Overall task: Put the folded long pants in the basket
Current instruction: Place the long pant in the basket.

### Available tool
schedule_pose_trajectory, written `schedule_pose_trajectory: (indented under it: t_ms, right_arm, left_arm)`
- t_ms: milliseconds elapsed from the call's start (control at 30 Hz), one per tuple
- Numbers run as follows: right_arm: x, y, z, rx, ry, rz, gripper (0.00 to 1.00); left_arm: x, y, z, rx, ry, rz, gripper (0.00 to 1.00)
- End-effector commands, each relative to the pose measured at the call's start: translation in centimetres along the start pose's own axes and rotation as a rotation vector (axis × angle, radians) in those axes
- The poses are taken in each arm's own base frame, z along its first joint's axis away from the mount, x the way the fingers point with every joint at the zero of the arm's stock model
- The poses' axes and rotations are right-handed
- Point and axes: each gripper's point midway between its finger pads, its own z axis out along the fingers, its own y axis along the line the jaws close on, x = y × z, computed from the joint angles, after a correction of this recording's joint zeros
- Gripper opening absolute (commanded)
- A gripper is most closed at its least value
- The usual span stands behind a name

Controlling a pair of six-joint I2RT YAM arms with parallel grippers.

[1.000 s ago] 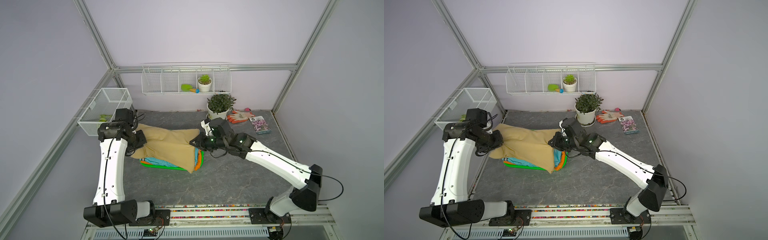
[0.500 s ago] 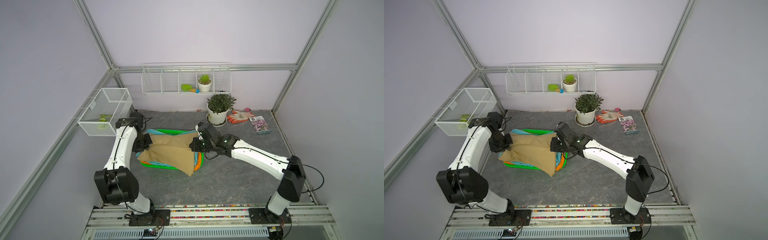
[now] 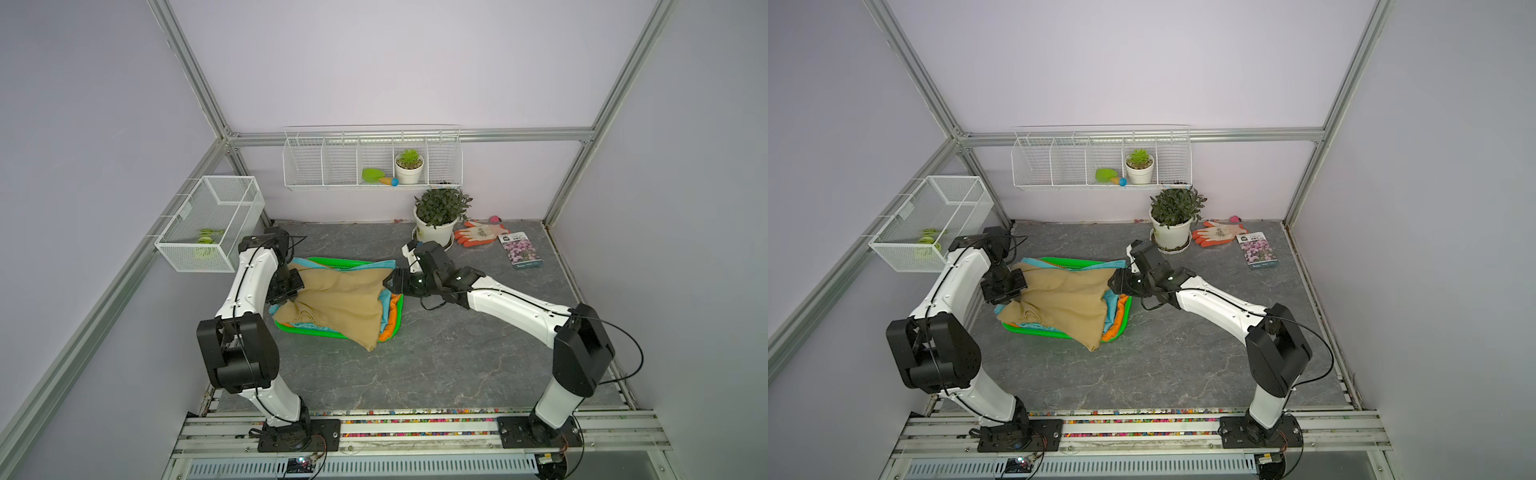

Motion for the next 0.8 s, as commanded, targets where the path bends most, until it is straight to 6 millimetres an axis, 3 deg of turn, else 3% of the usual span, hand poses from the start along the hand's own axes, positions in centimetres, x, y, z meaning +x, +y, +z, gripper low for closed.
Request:
schedule_pose_trajectory:
  t_ms: [0,367,600,767]
  right_arm:
    - [-0.3,0.1,0.9,-0.089,0.049,0.086,0.63]
    - [-0.6,2.0,3.5,-0.213,0.120,0.228,0.63]
    - [-0.9,2.6,4.2,-0.247,0.133,0.270,0.47]
    - [-1.4,3.0,4.2,-0.270,0.147,0.309,0.46]
  left_arm:
    - [-1.7,1.5,0.2,-0.059,-0.069,-0.046,0.00]
    - [-1.5,1.3,-0.2,-0.040,-0.078,-0.043,0.00]
    - [-1.3,1.2,-0.1,-0.030,-0.076,-0.039,0.00]
    - [-1.3,1.1,-0.2,-0.024,-0.077,-0.039,0.00]
